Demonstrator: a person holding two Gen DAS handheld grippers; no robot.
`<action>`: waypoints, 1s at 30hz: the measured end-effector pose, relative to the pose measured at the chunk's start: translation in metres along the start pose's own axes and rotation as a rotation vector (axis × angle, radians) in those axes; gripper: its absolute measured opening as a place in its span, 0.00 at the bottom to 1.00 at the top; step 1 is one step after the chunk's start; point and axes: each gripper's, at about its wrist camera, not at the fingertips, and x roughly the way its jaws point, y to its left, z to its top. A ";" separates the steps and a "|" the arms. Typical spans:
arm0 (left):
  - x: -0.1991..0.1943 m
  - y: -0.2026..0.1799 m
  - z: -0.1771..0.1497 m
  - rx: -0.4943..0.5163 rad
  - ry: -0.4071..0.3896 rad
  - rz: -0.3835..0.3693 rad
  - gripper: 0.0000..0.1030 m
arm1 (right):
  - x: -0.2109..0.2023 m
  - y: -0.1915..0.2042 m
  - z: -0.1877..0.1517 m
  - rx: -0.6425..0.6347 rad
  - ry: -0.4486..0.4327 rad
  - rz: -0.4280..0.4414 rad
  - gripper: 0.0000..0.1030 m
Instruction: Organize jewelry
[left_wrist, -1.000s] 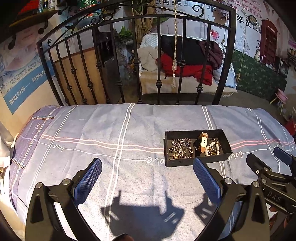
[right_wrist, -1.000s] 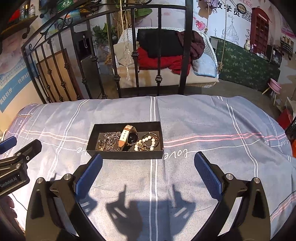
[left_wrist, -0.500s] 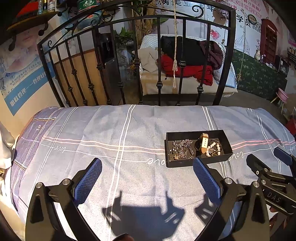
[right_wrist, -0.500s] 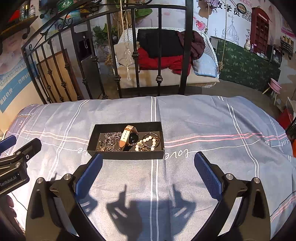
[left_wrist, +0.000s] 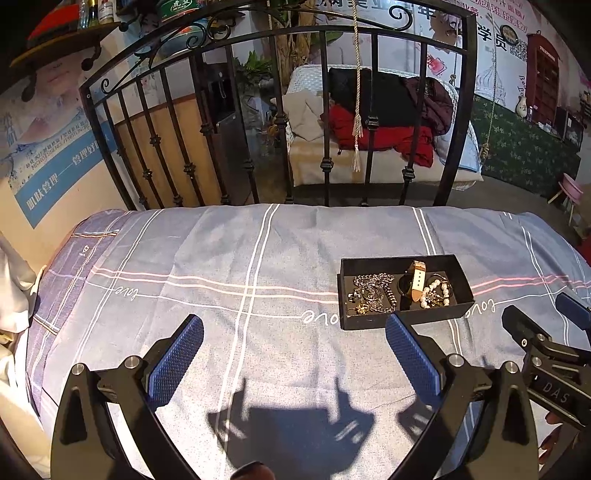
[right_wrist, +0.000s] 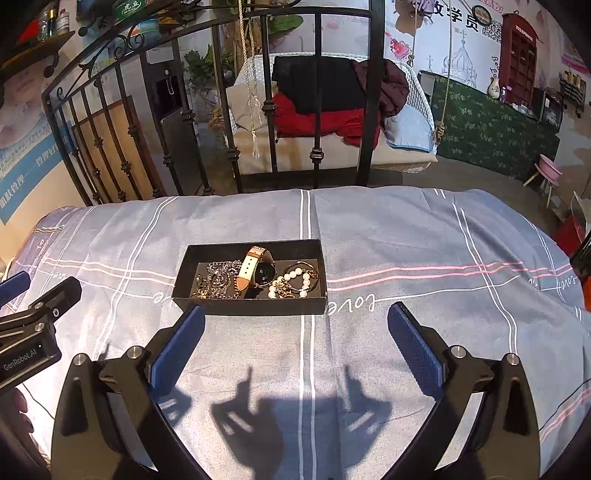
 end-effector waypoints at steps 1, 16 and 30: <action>0.001 0.000 0.000 0.002 0.002 0.004 0.94 | 0.000 0.000 0.000 0.000 0.000 -0.001 0.95; 0.005 -0.002 -0.001 0.019 0.005 -0.002 0.94 | 0.002 0.000 -0.002 0.001 0.011 -0.006 0.95; -0.001 0.004 0.001 -0.047 -0.065 0.004 0.94 | 0.005 -0.003 -0.003 0.009 0.022 -0.015 0.95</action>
